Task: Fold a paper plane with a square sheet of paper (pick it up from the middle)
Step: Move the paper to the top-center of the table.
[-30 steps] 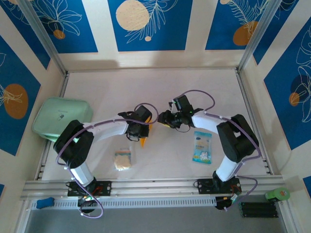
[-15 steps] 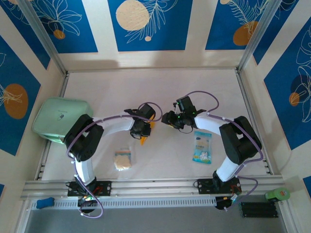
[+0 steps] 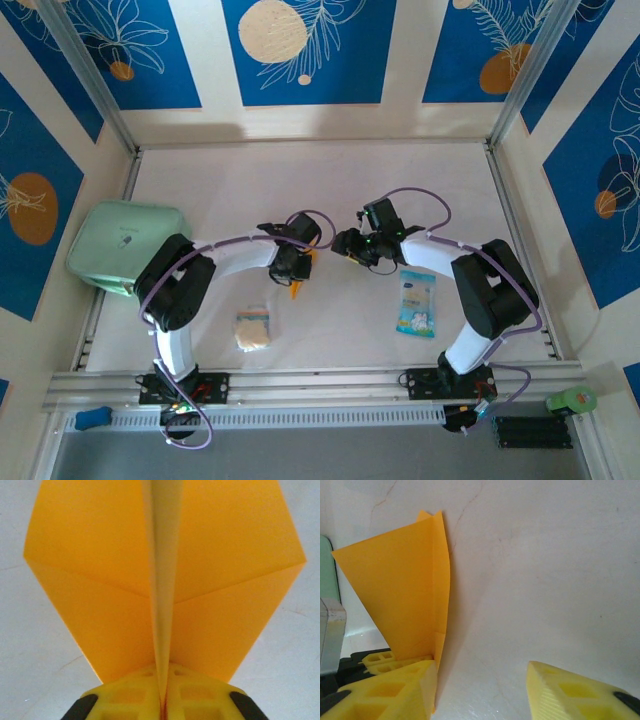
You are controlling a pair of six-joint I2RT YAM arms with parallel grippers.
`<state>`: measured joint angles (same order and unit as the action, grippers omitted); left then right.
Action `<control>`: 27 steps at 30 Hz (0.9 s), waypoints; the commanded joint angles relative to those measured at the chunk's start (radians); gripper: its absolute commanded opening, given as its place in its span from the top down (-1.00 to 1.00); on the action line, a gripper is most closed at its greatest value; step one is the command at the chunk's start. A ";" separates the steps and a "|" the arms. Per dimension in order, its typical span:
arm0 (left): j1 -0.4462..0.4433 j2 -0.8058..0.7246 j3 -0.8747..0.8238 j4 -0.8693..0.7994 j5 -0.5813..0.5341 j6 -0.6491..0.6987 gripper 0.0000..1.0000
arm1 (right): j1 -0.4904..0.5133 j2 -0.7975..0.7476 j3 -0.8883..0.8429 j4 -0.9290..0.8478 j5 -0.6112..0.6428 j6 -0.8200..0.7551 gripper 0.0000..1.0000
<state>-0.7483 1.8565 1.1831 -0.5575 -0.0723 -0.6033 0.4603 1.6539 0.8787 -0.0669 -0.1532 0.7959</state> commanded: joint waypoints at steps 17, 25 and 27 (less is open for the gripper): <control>0.154 0.237 0.468 -0.061 -0.063 0.087 0.84 | -0.093 -0.350 -0.131 -0.111 0.235 -0.146 -0.33; 0.173 0.390 0.648 -0.119 -0.060 0.074 0.83 | -0.107 -0.347 -0.150 -0.105 0.197 -0.148 -0.31; 0.172 0.416 0.672 -0.134 -0.061 0.074 0.82 | -0.108 -0.344 -0.153 -0.100 0.191 -0.146 -0.32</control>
<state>-0.5827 2.2429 1.8000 -0.6289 -0.1173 -0.5400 0.3580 1.3182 0.7383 -0.1692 0.0635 0.6613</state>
